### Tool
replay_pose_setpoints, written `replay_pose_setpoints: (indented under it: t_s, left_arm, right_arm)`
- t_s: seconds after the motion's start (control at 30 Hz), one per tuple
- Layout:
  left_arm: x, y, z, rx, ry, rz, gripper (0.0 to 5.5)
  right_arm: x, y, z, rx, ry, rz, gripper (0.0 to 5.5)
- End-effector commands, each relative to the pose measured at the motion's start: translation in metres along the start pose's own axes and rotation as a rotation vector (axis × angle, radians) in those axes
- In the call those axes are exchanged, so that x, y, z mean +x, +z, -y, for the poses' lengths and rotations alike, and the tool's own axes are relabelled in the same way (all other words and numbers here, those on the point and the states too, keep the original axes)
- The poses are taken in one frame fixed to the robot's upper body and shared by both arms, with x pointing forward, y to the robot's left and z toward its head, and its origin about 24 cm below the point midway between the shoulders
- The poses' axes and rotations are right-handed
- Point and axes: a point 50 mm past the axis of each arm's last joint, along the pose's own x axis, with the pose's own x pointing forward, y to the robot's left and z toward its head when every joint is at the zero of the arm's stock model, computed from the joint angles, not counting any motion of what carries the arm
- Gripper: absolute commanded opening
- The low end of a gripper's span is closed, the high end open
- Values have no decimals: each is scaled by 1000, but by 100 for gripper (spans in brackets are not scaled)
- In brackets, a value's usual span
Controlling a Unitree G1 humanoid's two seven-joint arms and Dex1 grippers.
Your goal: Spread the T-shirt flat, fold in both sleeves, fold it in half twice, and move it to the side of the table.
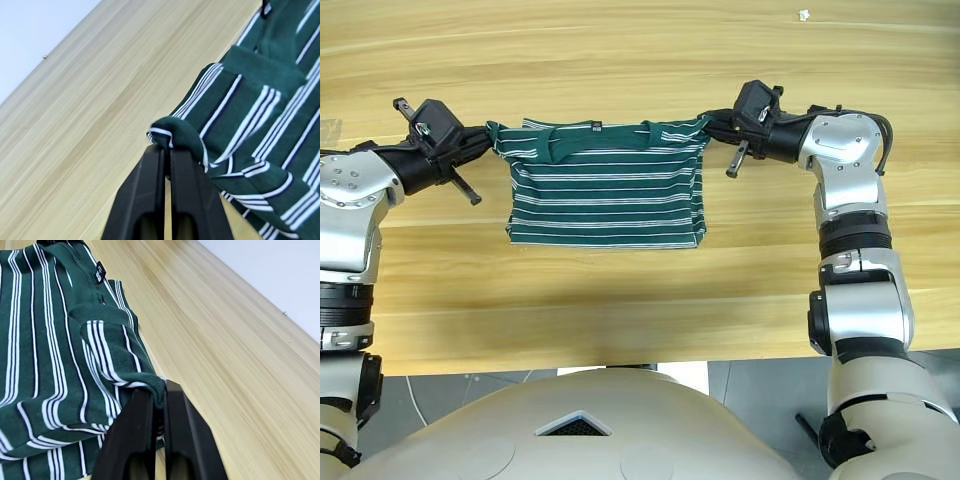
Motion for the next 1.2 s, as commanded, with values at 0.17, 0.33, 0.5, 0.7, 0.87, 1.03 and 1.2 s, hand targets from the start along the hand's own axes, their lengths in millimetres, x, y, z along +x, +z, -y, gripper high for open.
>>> replay_pose_setpoints:
  t_s: [0.17, 0.33, 0.5, 0.7, 0.87, 1.03, 1.2]
  left_arm:
    - [9, 7, -31, -65, 261, 71, 104]
    - [-5, -1, -53, -171, 420, 96, 161]
    - [-6, -13, -38, -204, 415, 102, 161]
    - [-7, -5, -18, -154, 394, 148, 161]
    - [-4, 1, -6, -118, 359, 165, 161]
    - [-3, 4, -1, -96, 347, 180, 161]
    - [-10, 1, 4, -93, 358, 179, 161]
  right_arm:
    - [7, 3, 20, -31, -205, -19, 113]
    - [4, -3, 25, -85, -310, -75, 204]
    - [14, 0, 7, -148, -259, 1, 307]
    - [40, -15, -26, -488, 43, -233, 341]
    - [54, -26, -26, -673, 55, -377, 341]
    - [42, -37, -15, -794, 45, -492, 341]
    - [-6, -60, -13, -775, 123, -592, 341]
